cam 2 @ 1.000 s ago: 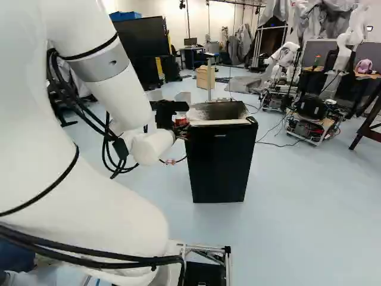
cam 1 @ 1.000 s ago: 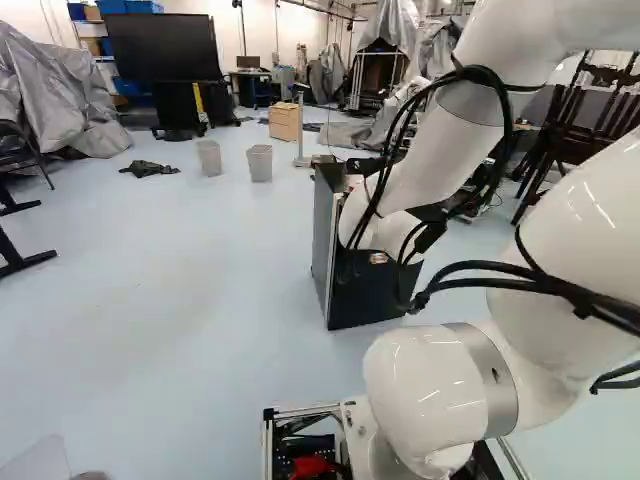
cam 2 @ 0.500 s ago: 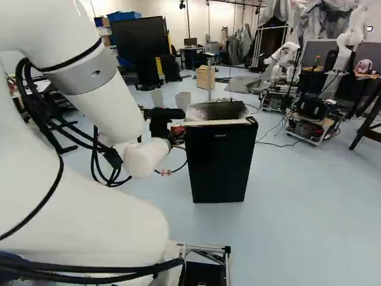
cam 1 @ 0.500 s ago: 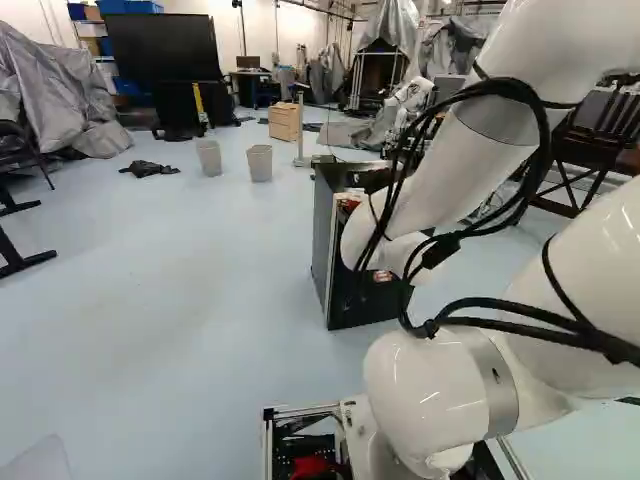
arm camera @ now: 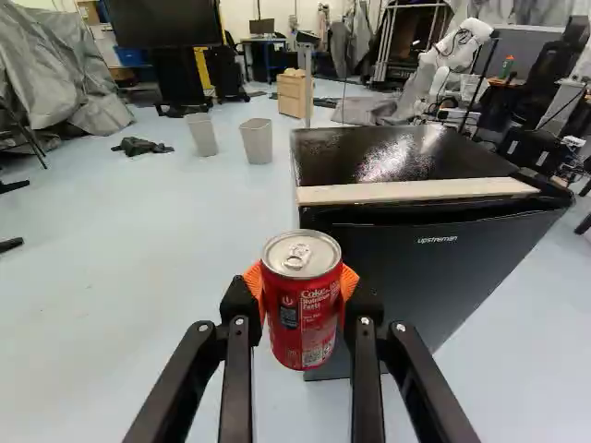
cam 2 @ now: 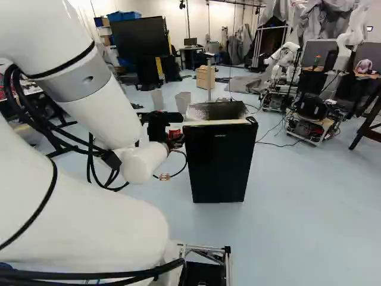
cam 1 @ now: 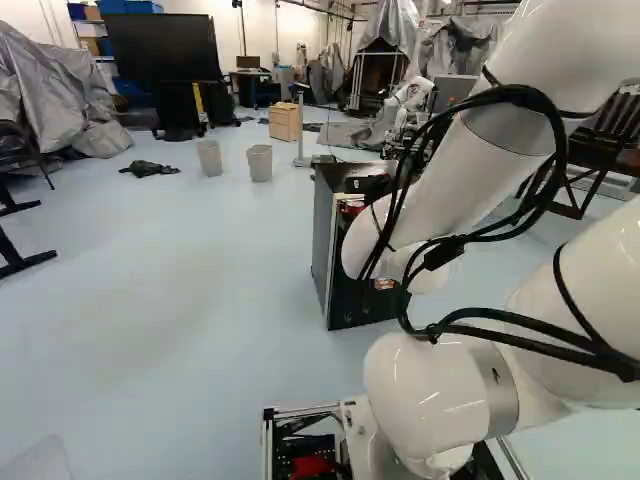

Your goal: Grab a drink from the fridge

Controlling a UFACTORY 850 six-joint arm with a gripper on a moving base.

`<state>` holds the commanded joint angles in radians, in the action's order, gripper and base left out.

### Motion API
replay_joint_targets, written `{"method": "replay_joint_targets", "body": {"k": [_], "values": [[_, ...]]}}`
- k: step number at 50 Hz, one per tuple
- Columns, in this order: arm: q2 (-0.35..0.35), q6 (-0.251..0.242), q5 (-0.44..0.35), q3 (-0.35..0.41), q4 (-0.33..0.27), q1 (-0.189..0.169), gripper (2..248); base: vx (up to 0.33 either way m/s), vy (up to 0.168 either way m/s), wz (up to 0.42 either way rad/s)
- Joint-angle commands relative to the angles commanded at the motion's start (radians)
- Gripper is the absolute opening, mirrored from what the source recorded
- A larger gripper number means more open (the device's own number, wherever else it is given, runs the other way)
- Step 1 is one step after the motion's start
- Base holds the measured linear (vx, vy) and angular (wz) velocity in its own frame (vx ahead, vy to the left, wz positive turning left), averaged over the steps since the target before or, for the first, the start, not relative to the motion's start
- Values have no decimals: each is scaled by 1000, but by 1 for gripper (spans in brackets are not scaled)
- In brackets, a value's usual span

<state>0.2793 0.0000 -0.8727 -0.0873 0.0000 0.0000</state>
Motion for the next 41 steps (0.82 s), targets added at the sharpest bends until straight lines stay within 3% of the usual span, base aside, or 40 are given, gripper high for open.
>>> {"method": "replay_joint_targets", "body": {"k": [41], "values": [[0, 0, 0, 0, 0, 0, 97, 0, 0, 0]]}}
